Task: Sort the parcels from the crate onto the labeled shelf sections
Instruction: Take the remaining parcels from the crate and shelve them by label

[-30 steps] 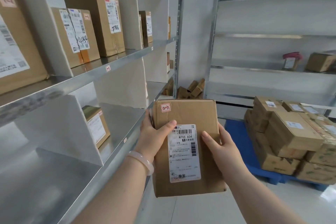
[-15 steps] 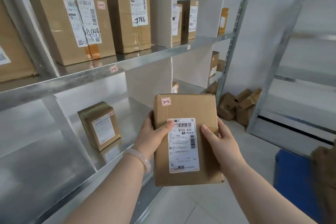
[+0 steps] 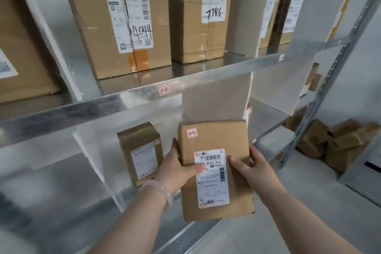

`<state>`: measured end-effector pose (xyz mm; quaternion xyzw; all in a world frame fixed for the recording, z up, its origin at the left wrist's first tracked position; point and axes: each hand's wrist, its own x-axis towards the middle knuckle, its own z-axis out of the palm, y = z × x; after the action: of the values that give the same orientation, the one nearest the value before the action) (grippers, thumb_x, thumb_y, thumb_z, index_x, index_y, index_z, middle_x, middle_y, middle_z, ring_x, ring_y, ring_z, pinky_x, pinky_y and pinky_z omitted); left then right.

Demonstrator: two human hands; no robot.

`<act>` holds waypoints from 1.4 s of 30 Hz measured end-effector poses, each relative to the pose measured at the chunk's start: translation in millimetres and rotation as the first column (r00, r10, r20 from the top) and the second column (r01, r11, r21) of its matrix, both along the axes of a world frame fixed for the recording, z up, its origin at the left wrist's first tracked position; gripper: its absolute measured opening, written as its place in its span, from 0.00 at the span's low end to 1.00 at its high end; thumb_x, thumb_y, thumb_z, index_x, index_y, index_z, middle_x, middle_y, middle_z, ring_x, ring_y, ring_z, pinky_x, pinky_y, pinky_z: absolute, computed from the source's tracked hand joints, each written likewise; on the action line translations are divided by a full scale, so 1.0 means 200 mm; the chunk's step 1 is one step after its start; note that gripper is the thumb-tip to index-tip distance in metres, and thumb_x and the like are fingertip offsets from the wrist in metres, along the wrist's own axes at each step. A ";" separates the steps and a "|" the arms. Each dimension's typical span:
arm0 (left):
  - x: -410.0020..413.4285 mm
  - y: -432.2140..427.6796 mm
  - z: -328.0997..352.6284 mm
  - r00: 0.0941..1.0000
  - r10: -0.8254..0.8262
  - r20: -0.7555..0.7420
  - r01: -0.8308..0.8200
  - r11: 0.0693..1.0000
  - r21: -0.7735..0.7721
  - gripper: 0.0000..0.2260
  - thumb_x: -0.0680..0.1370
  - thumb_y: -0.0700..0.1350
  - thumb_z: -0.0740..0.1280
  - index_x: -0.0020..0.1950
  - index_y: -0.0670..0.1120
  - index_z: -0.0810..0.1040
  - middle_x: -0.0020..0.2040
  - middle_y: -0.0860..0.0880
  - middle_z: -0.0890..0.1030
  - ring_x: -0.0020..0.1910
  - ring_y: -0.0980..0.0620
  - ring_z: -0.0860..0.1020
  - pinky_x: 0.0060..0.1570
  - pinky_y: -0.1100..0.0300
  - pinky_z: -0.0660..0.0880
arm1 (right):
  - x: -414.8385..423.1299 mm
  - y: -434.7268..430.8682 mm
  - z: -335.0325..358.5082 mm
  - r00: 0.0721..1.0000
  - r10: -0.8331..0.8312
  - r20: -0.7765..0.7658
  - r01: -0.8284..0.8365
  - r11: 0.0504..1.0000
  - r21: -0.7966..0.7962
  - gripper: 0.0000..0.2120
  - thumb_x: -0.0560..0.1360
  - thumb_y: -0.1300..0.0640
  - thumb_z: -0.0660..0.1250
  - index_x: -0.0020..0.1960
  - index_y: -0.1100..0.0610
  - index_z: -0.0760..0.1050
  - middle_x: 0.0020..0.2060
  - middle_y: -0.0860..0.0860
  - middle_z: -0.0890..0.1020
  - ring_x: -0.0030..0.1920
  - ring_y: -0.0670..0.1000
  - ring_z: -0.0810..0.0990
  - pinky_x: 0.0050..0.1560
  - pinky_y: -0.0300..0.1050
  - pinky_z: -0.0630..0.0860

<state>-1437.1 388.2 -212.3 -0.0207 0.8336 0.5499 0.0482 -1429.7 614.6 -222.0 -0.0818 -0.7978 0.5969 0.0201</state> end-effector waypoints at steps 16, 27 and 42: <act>-0.40 0.04 -0.31 0.890 0.456 -0.031 -0.457 0.888 -0.047 0.43 0.66 0.50 0.80 0.75 0.58 0.60 0.64 0.57 0.78 0.58 0.55 0.79 0.59 0.56 0.78 | -0.82 -0.08 -0.24 0.937 0.346 0.040 -0.348 0.935 0.064 0.31 0.71 0.57 0.75 0.69 0.43 0.66 0.52 0.37 0.80 0.57 0.44 0.78 0.59 0.51 0.76; -0.59 0.12 -0.39 0.777 0.628 -0.041 -0.629 0.777 -0.035 0.41 0.62 0.52 0.80 0.72 0.56 0.66 0.56 0.57 0.82 0.55 0.55 0.81 0.58 0.51 0.79 | -1.11 -0.11 -0.37 0.908 0.419 0.007 -0.418 0.904 0.088 0.30 0.74 0.57 0.73 0.72 0.48 0.64 0.51 0.40 0.79 0.56 0.46 0.78 0.53 0.38 0.69; -0.70 0.15 -0.38 0.726 0.687 -0.016 -0.687 0.726 -0.021 0.36 0.60 0.58 0.76 0.66 0.54 0.72 0.52 0.57 0.83 0.53 0.56 0.81 0.56 0.50 0.80 | -1.26 -0.13 -0.39 0.856 0.516 -0.024 -0.512 0.854 0.092 0.32 0.74 0.55 0.72 0.73 0.47 0.62 0.48 0.34 0.76 0.54 0.45 0.77 0.49 0.40 0.72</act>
<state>-1576.7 418.1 -287.7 -0.3262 0.7738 0.5183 -0.1617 -1681.9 589.2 -301.0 0.1492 -0.8139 0.5490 -0.1178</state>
